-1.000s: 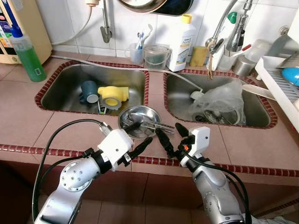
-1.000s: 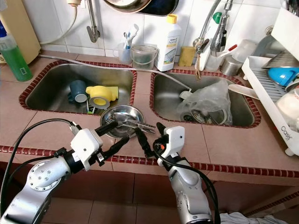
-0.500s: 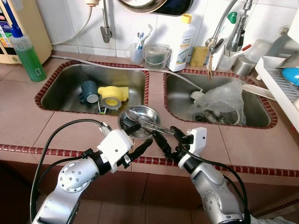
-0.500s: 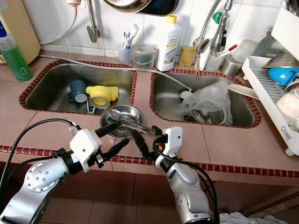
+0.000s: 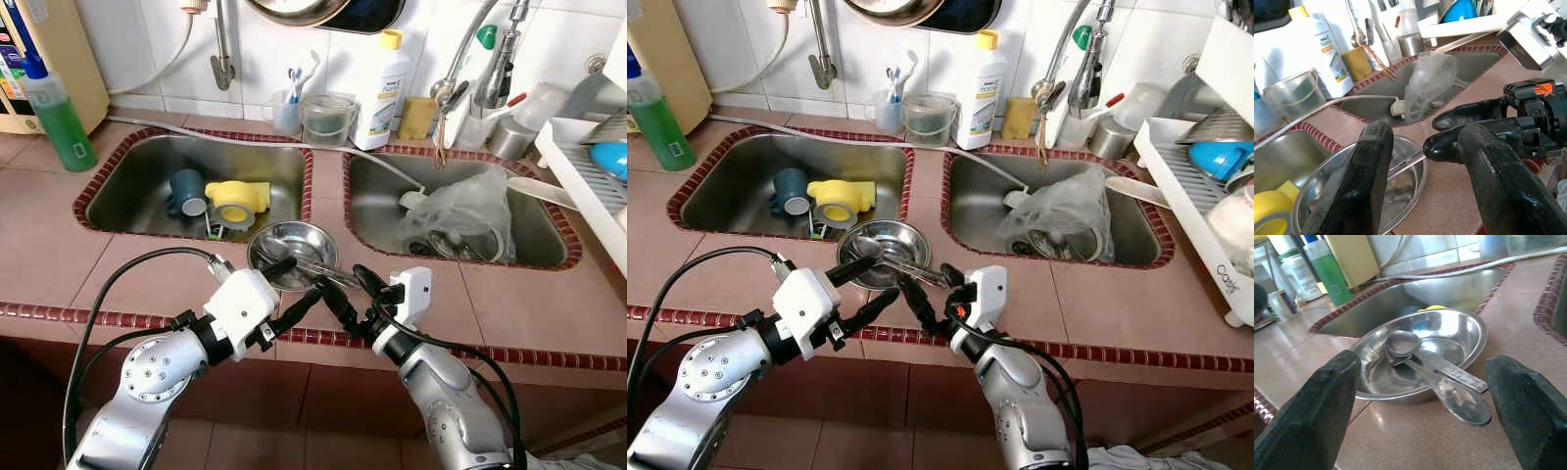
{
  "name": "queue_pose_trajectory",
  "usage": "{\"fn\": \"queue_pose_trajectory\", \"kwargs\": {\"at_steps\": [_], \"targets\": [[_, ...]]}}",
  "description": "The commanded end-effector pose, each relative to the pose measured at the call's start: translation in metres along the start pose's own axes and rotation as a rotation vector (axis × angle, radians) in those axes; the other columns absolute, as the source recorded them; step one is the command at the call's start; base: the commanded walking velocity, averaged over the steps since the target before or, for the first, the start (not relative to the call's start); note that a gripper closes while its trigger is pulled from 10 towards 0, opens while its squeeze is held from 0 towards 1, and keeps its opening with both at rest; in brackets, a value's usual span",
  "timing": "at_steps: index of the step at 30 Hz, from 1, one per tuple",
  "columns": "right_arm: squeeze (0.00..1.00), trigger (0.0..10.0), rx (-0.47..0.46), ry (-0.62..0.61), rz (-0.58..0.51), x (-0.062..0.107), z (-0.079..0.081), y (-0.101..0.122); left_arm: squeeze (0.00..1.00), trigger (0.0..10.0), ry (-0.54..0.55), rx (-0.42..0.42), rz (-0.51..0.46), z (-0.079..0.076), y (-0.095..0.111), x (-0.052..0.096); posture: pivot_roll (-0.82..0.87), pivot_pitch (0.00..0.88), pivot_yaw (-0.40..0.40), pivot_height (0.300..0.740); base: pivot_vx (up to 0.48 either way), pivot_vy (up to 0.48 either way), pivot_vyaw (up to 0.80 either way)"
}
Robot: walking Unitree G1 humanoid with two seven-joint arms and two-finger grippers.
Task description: Kitchen organization
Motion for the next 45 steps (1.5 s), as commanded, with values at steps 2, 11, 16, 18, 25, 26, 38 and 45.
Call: {"fn": "queue_pose_trajectory", "kwargs": {"at_steps": [2, 11, 16, 18, 25, 26, 38, 45], "targets": [[0.0, 10.0, -0.01, 0.049, -0.02, -0.001, 0.008, 0.006, 0.0, 10.0, -0.012, -0.016, -0.013, -0.001, 0.007, -0.001, 0.15, 0.031, -0.042, 0.74, 0.0, 0.0, 0.0], [0.0, 10.0, -0.015, 0.053, -0.007, 0.003, 0.014, 0.004, 0.0, 10.0, -0.007, -0.013, -0.012, -0.002, 0.006, -0.001, 0.15, 0.03, -0.051, 0.74, 0.0, 0.0, 0.0], [0.0, 10.0, -0.031, 0.087, 0.001, 0.005, 0.018, 0.002, 0.0, 10.0, -0.008, -0.01, -0.012, -0.003, 0.006, -0.001, 0.15, 0.029, -0.051, 0.74, 0.0, 0.0, 0.0], [0.0, 10.0, -0.029, 0.096, -0.001, 0.006, 0.02, 0.003, 0.0, 10.0, -0.009, -0.01, -0.012, -0.003, 0.006, -0.002, 0.14, 0.027, -0.051, 0.74, 0.0, 0.0, 0.0], [0.0, 10.0, 0.006, 0.048, -0.006, 0.007, 0.017, 0.004, 0.0, 10.0, -0.011, -0.013, -0.012, -0.003, 0.006, -0.002, 0.14, 0.024, -0.052, 0.74, 0.0, 0.0, 0.0], [0.0, 10.0, 0.009, 0.028, -0.006, 0.008, 0.016, 0.003, 0.0, 10.0, -0.011, -0.013, -0.012, -0.003, 0.006, -0.002, 0.14, 0.024, -0.055, 0.74, 0.0, 0.0, 0.0], [0.0, 10.0, -0.008, -0.072, 0.013, 0.021, 0.013, -0.003, 0.0, 10.0, -0.009, -0.013, -0.01, -0.001, 0.006, -0.002, 0.13, 0.038, -0.043, 0.74, 0.0, 0.0, 0.0], [0.0, 8.5, -0.041, -0.021, 0.021, 0.014, 0.02, -0.005, 0.0, 10.0, -0.013, -0.015, -0.011, 0.0, 0.007, -0.003, 0.13, 0.04, -0.038, 0.74, 0.0, 0.0, 0.0]]}}
Point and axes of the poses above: a point about 5 cm out from each wrist's last joint towards the gripper, its own x axis pointing back from the gripper into the wrist, its own y axis along the axis of the wrist's last joint, z = x × y, the point moved 2 cm from there along -x, pointing out of the wrist towards the gripper, and after that the axes turned 15 degrees about x, right-handed, at the moved point
